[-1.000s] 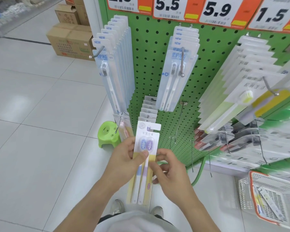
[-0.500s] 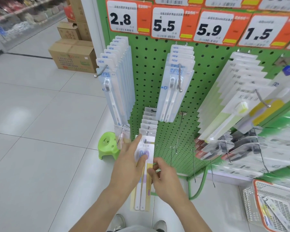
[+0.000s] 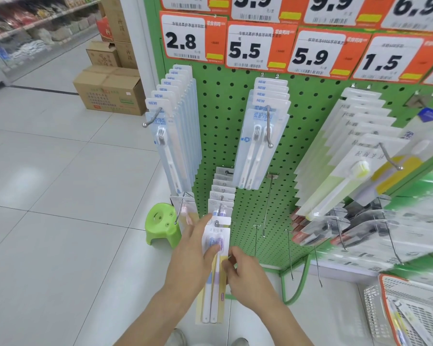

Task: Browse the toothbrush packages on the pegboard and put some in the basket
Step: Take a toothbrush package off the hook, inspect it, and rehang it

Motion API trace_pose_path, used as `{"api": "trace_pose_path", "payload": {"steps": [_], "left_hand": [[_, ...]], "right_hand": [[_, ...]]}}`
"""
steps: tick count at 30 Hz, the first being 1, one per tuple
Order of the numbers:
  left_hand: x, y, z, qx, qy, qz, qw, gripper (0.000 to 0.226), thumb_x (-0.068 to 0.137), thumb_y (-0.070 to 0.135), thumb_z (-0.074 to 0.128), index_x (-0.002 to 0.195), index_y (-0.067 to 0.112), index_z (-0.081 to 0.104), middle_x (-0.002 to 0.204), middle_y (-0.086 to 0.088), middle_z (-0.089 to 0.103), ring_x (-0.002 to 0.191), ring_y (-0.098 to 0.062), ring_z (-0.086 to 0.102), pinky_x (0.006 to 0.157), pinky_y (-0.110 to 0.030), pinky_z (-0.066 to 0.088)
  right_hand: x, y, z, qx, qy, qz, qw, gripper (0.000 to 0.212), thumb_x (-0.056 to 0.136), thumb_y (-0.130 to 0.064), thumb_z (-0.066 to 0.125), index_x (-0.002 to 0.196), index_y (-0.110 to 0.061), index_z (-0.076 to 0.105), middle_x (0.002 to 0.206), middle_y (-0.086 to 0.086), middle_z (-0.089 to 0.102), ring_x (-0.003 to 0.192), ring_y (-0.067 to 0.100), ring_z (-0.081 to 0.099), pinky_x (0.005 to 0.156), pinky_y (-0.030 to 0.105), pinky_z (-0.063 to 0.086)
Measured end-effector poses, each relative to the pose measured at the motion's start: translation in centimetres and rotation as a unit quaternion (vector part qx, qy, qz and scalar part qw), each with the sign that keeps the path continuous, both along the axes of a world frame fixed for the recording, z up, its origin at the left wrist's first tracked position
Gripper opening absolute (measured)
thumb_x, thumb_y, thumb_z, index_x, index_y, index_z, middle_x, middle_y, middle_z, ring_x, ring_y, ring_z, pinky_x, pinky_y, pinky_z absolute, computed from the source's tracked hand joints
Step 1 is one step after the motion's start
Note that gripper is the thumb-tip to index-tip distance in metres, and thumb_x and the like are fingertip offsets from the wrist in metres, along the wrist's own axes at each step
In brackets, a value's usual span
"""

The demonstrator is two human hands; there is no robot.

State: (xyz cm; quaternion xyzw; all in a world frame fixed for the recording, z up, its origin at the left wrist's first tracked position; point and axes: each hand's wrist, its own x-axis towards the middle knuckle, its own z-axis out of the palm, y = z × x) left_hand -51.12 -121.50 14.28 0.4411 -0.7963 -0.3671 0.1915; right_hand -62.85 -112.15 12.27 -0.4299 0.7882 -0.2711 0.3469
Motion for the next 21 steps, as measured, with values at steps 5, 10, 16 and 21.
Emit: {"api": "trace_pose_path", "payload": {"steps": [5, 10, 16, 21], "left_hand": [[-0.6, -0.7, -0.4, -0.002, 0.002, -0.008, 1.0, 0.056, 0.097, 0.025, 0.062, 0.144, 0.04, 0.036, 0.14, 0.007, 0.047, 0.104, -0.019, 0.06, 0.083, -0.04, 0.052], [-1.0, -1.3, -0.9, 0.001, -0.014, -0.006, 1.0, 0.055, 0.097, 0.017, 0.059, 0.141, 0.041, 0.034, 0.13, 0.006, 0.05, 0.095, -0.024, 0.062, 0.077, -0.045, 0.053], [-1.2, -2.0, -1.0, -0.002, -0.023, -0.011, 1.0, 0.054, 0.097, 0.019, 0.06, 0.137, 0.043, 0.032, 0.122, 0.003, 0.056, 0.094, -0.022, 0.063, 0.073, -0.041, 0.054], [-1.2, -2.5, -1.0, 0.0, -0.018, -0.017, 1.0, 0.054, 0.097, 0.015, 0.059, 0.138, 0.041, 0.035, 0.104, 0.002, 0.05, 0.082, -0.023, 0.057, 0.071, -0.044, 0.053]], "right_hand": [[-0.6, -1.1, 0.9, -0.011, 0.037, -0.015, 0.999, 0.021, 0.102, -0.012, 0.043, 0.116, -0.014, 0.059, 0.106, 0.005, 0.067, 0.086, 0.023, 0.061, 0.073, 0.033, 0.048], [-2.2, -3.3, 3.3, -0.146, 0.096, -0.106, 0.979, 0.023, 0.102, -0.011, 0.051, 0.117, -0.014, 0.067, 0.099, -0.001, 0.072, 0.087, 0.017, 0.068, 0.078, 0.033, 0.056], [-4.2, -6.8, 4.6, -0.156, 0.178, -0.075, 0.969, 0.029, 0.099, -0.005, 0.056, 0.124, -0.012, 0.068, 0.112, 0.007, 0.07, 0.097, 0.025, 0.067, 0.086, 0.038, 0.054], [-5.2, -8.4, 4.8, -0.124, 0.171, -0.068, 0.975, 0.019, 0.091, 0.001, 0.059, 0.094, -0.007, 0.075, 0.091, 0.009, 0.075, 0.082, 0.029, 0.07, 0.071, 0.04, 0.057]]}}
